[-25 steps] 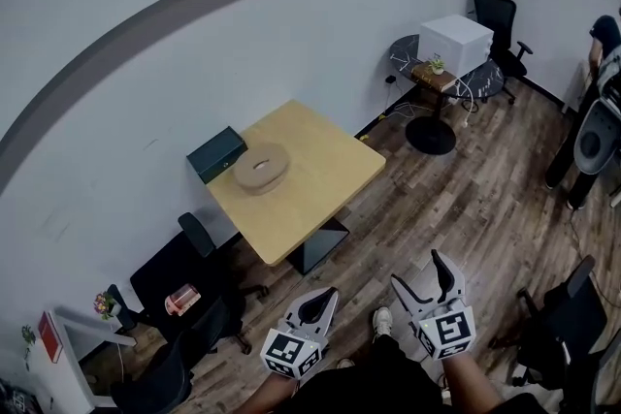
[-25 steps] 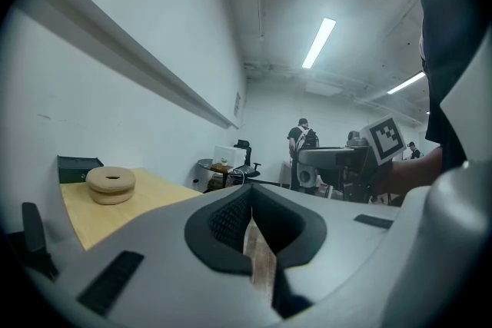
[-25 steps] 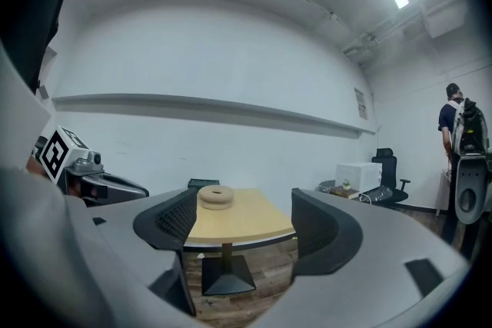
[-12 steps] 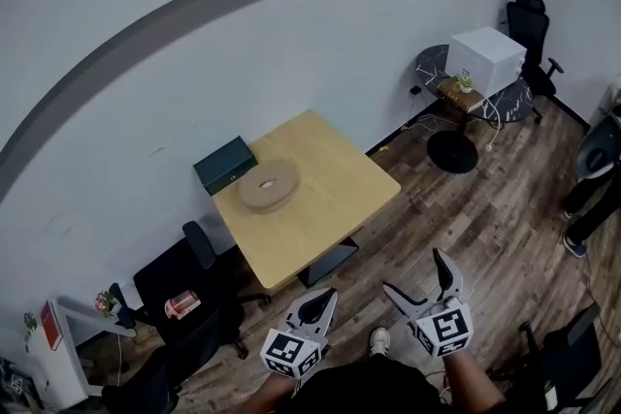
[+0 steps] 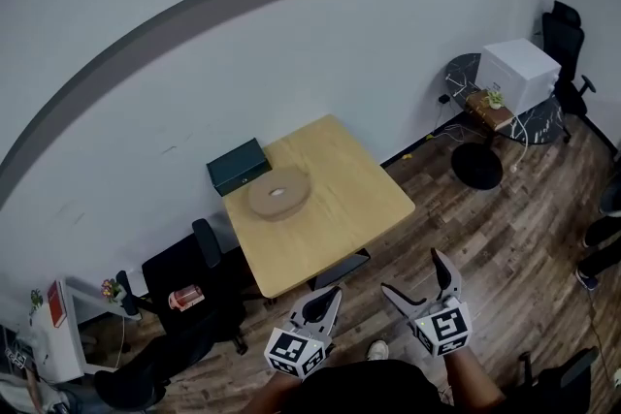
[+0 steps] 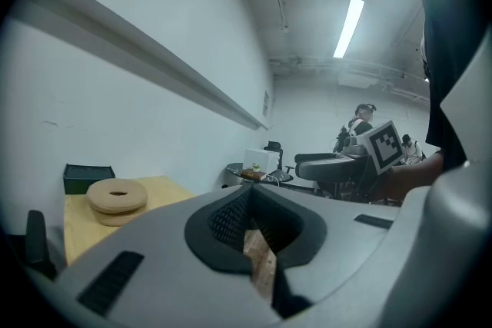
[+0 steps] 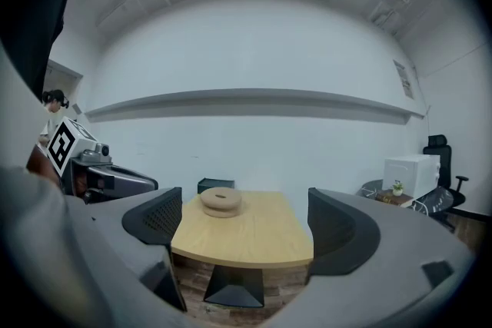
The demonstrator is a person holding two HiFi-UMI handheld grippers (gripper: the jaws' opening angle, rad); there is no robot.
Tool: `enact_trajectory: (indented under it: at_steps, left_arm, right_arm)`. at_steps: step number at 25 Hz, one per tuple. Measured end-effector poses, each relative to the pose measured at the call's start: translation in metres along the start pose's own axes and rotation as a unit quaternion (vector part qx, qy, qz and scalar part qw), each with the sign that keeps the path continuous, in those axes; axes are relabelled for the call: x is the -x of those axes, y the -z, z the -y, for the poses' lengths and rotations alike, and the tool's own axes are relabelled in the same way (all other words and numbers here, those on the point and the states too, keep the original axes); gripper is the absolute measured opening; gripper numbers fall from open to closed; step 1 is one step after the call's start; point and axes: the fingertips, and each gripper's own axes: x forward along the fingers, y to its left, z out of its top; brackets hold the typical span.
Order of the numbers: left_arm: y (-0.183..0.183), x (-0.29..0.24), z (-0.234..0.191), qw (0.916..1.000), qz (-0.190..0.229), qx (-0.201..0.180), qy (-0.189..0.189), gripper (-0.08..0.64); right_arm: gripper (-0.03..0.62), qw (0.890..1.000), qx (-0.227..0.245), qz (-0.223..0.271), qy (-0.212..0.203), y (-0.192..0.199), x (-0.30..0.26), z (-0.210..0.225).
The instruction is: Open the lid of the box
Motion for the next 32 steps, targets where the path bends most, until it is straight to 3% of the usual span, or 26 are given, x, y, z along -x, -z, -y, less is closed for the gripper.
enact_trajectory:
  at_steps: [12,21,32]
  left_arm:
    - [-0.004,-0.002,-0.057,0.9974,0.019,0.015,-0.068,0.02]
    - [-0.009,-0.008,-0.158,0.9918,0.031,0.043,-0.117,0.02]
    - [-0.018,-0.004,-0.253,0.9878,0.027,0.044,-0.147,0.02]
  right_arm:
    - [0.514,0.994,0.042,-0.011,-0.104,-0.018,-0.087,-0.029]
    - [0.514,0.984,0.071,-0.038,-0.158,-0.022,-0.19,-0.056]
    - [0.514,0.969,0.08,-0.054,-0.228,-0.031,-0.285,-0.111]
